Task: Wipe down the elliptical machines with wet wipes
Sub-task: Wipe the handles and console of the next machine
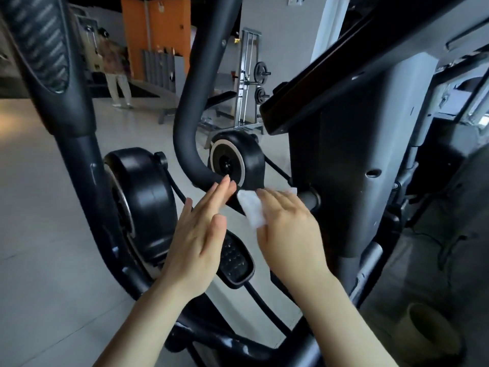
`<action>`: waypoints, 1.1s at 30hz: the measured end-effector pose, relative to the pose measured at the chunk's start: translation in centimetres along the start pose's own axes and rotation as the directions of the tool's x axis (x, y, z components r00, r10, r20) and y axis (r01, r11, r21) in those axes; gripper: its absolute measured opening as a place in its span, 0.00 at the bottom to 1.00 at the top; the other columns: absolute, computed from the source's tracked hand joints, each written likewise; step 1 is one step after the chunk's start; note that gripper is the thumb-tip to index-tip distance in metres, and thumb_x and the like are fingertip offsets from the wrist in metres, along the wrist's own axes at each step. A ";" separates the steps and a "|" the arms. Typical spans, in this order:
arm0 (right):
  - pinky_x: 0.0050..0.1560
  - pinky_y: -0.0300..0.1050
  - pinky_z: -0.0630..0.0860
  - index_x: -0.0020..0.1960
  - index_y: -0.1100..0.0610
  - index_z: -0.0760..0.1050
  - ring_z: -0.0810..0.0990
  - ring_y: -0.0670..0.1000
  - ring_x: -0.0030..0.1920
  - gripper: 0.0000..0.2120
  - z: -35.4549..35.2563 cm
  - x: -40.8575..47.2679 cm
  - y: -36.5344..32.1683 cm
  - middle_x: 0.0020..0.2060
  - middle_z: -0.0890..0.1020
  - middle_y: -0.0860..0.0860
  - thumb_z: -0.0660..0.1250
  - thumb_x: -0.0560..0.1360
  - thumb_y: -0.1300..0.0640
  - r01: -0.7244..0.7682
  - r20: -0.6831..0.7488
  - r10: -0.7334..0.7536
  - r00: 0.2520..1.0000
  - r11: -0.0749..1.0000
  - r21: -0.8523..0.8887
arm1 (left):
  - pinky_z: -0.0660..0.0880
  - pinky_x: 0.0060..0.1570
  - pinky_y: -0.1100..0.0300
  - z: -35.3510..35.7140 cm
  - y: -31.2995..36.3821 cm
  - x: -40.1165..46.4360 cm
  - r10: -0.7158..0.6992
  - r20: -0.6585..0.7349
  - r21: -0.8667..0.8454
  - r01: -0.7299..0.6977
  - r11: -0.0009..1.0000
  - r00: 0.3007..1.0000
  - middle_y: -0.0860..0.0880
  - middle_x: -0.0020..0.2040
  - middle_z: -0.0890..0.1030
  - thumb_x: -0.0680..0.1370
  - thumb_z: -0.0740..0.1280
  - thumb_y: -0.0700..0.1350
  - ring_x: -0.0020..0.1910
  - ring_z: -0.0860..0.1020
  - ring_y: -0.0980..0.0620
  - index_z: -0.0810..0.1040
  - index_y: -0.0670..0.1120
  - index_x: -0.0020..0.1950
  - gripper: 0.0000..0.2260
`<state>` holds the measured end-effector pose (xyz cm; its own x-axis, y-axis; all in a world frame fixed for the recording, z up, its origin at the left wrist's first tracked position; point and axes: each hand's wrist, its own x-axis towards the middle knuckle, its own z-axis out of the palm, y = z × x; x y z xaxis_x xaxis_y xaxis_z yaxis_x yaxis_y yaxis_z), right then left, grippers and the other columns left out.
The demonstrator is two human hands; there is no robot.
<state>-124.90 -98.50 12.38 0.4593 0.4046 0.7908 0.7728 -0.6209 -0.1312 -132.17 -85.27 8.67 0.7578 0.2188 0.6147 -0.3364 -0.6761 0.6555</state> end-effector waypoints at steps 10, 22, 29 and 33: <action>0.32 0.44 0.61 0.38 0.56 0.68 0.68 0.53 0.29 0.14 -0.9 9.4 -4.0 0.28 0.71 0.51 0.56 0.81 0.61 -0.132 0.049 0.123 0.991 0.911 0.392 | 0.54 0.77 0.52 -3.5 1.2 3.1 -0.454 -0.285 -0.556 0.240 0.796 0.844 0.58 0.78 0.59 0.77 0.47 0.71 0.76 0.58 0.61 0.58 0.63 0.76 0.28; 0.75 0.44 0.56 0.77 0.66 0.35 0.48 0.56 0.79 0.30 3.6 7.1 -6.2 0.78 0.44 0.63 0.49 0.82 0.65 0.406 0.566 -0.281 0.775 0.908 -0.104 | 0.56 0.77 0.54 -4.1 1.0 3.7 -0.501 -0.121 -0.762 0.244 0.601 0.857 0.53 0.77 0.65 0.81 0.35 0.62 0.75 0.64 0.57 0.52 0.55 0.80 0.29; 0.56 0.53 0.76 0.76 0.59 0.56 0.73 0.57 0.66 0.29 -2.7 6.4 -0.9 0.73 0.67 0.56 0.55 0.76 0.68 0.562 0.705 -0.365 0.608 0.825 -0.057 | 0.52 0.77 0.55 -5.0 1.2 3.7 -0.500 -0.070 -0.657 0.338 0.674 0.863 0.54 0.79 0.59 0.81 0.33 0.61 0.77 0.59 0.58 0.54 0.54 0.80 0.30; 0.52 0.49 0.75 0.74 0.54 0.64 0.79 0.57 0.56 0.30 -4.4 5.9 0.5 0.62 0.78 0.54 0.56 0.74 0.70 0.402 0.704 -0.282 0.652 0.916 -0.006 | 0.51 0.78 0.55 -4.8 1.7 3.3 -0.488 -0.063 -0.634 0.343 0.693 0.871 0.57 0.79 0.58 0.81 0.33 0.61 0.76 0.58 0.60 0.52 0.54 0.80 0.30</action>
<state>-123.75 -99.32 19.59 0.3902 0.9114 0.1312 0.8897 -0.4098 0.2012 -132.96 -82.32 13.97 0.7888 0.5645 0.2431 -0.3282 0.0525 0.9432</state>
